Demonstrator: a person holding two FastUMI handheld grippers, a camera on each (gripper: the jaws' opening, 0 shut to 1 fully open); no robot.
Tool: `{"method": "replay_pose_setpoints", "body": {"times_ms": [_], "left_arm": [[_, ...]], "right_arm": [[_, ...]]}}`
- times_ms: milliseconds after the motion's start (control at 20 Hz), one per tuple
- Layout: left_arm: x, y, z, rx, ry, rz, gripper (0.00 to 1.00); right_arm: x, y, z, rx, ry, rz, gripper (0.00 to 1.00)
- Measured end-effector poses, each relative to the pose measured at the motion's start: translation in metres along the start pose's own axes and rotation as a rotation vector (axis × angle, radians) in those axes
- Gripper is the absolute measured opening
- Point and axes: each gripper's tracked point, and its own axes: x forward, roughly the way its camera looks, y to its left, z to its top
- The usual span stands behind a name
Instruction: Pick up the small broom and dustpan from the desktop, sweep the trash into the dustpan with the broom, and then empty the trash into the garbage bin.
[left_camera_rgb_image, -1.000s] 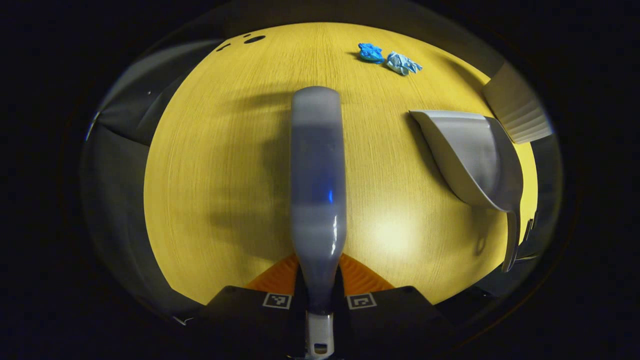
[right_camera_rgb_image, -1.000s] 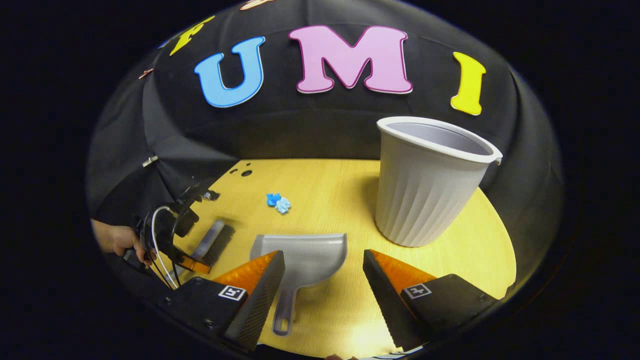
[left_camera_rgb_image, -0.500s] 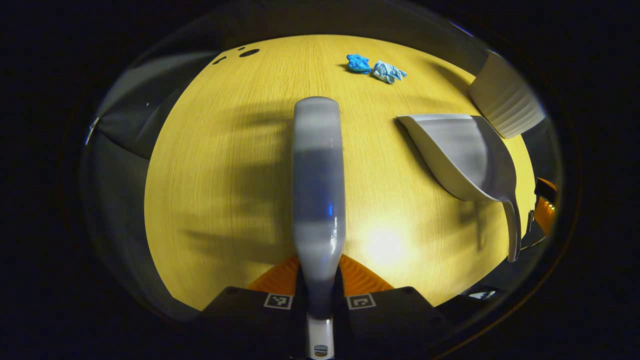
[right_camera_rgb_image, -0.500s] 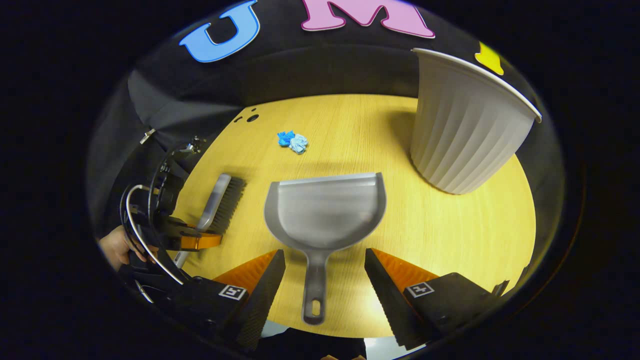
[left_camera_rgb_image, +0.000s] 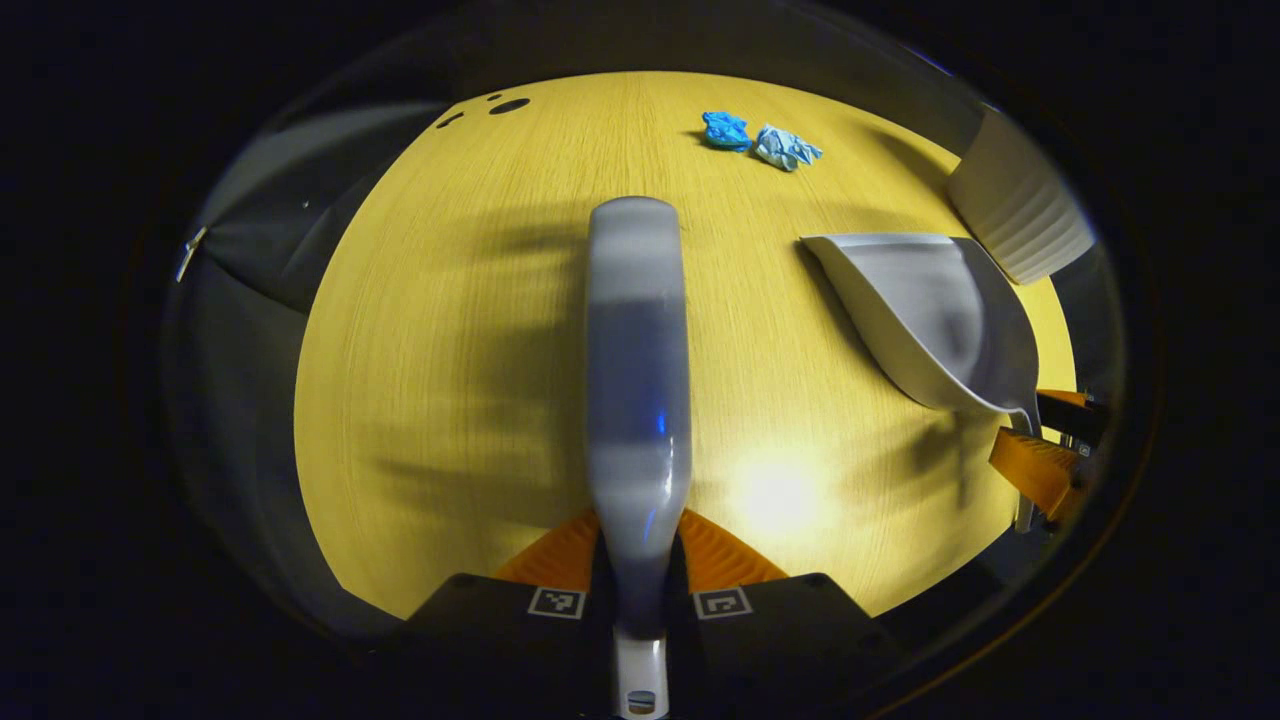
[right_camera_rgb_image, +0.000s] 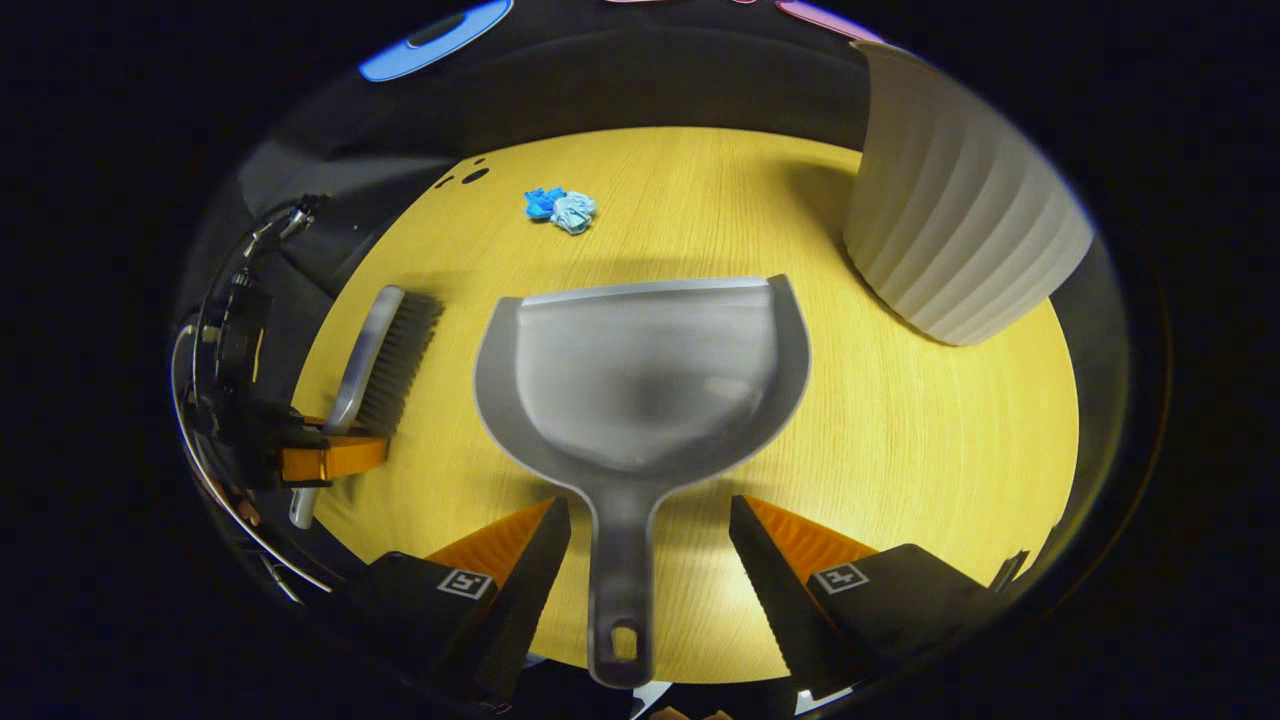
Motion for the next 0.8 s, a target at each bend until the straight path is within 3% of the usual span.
{"method": "replay_pose_setpoints", "body": {"times_ms": [300, 500, 550, 600, 750, 800], "left_arm": [[0.0, -0.001, 0.0, -0.046, 0.014, 0.055, 0.25], [0.001, -0.005, 0.007, -0.034, 0.015, 0.053, 0.25], [0.001, -0.007, 0.01, -0.037, 0.014, 0.045, 0.25], [0.0, -0.007, 0.015, -0.038, 0.009, 0.041, 0.25], [0.001, -0.001, 0.037, -0.022, -0.014, 0.051, 0.25], [0.002, 0.003, 0.044, -0.017, -0.02, 0.057, 0.25]], "right_arm": [[0.02, 0.009, -0.01, -0.041, 0.069, 0.036, 0.99], [0.027, 0.003, -0.006, -0.073, 0.072, 0.002, 0.92], [0.028, 0.003, -0.005, -0.072, 0.069, 0.005, 0.78], [0.03, 0.002, -0.004, -0.068, 0.074, 0.006, 0.8], [0.026, -0.003, -0.009, -0.041, 0.128, 0.03, 0.31], [0.027, -0.005, -0.01, -0.046, 0.14, 0.044, 0.38]]}}
